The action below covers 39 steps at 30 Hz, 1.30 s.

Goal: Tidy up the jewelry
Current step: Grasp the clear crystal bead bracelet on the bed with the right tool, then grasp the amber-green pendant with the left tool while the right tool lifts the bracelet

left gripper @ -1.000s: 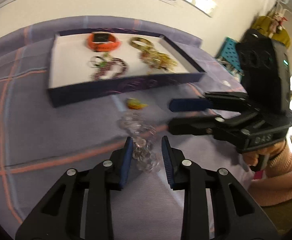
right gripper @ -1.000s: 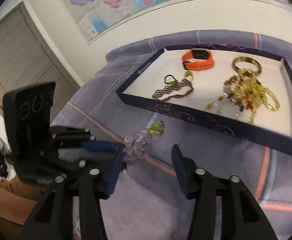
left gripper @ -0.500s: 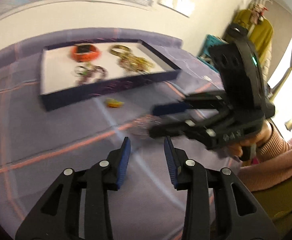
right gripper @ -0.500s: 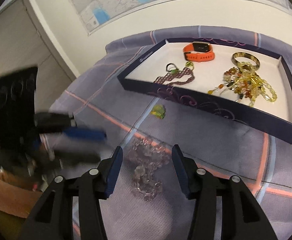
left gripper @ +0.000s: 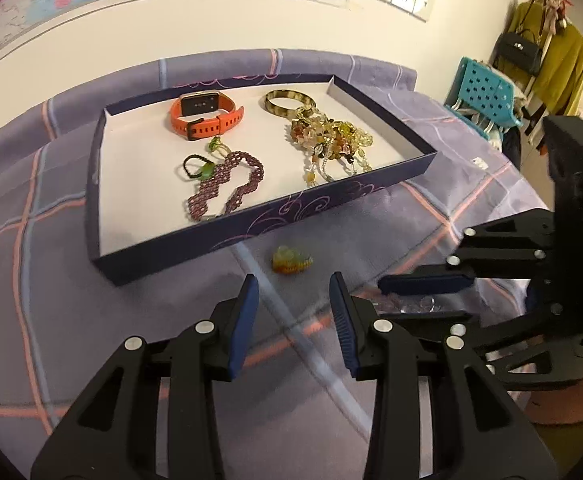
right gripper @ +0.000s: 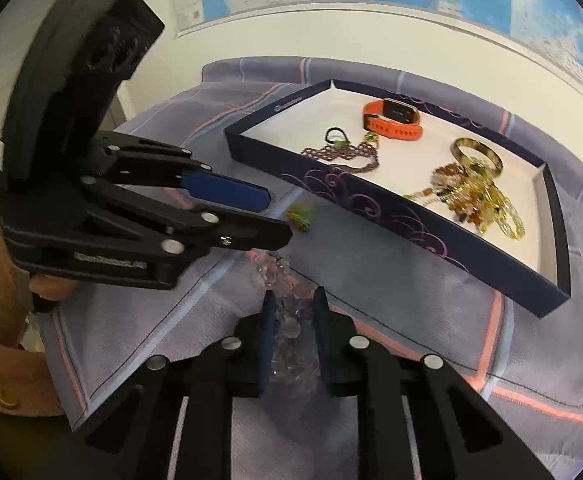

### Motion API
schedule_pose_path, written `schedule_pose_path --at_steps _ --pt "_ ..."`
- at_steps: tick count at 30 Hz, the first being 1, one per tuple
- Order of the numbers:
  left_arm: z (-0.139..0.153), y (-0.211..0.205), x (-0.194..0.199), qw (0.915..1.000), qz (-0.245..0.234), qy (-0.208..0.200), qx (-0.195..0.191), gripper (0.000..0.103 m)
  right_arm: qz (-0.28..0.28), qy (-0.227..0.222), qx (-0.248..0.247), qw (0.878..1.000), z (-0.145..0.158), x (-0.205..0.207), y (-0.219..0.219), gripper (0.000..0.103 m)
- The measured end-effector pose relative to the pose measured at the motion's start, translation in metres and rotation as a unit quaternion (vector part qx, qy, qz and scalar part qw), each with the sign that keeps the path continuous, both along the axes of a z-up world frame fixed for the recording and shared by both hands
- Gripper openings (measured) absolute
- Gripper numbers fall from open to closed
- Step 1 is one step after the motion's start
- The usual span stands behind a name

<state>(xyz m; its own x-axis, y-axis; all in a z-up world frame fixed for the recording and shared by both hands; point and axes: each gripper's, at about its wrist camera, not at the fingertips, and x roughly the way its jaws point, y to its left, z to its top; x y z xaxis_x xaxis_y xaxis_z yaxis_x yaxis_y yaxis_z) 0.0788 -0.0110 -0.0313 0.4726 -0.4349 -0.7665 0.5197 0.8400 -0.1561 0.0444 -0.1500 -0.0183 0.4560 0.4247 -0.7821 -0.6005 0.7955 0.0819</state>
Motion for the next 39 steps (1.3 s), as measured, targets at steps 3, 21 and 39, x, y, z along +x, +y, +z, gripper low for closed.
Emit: schedule_pose_path --at_steps 3,21,39 --pt "-0.002 -0.007 0.004 0.9999 0.004 -0.003 0.012 0.036 -0.007 0.01 0.018 1.0 0.002 -0.001 -0.009 0.016" --pt "-0.003 -0.022 0.003 0.9996 0.01 -0.01 0.026 0.021 -0.078 0.045 0.118 0.989 0.009 0.008 -0.068 0.015" --pt "0.004 -0.009 -0.011 0.9998 0.017 -0.002 -0.009 0.02 -0.09 0.055 0.109 0.988 0.004 0.008 -0.067 0.037"
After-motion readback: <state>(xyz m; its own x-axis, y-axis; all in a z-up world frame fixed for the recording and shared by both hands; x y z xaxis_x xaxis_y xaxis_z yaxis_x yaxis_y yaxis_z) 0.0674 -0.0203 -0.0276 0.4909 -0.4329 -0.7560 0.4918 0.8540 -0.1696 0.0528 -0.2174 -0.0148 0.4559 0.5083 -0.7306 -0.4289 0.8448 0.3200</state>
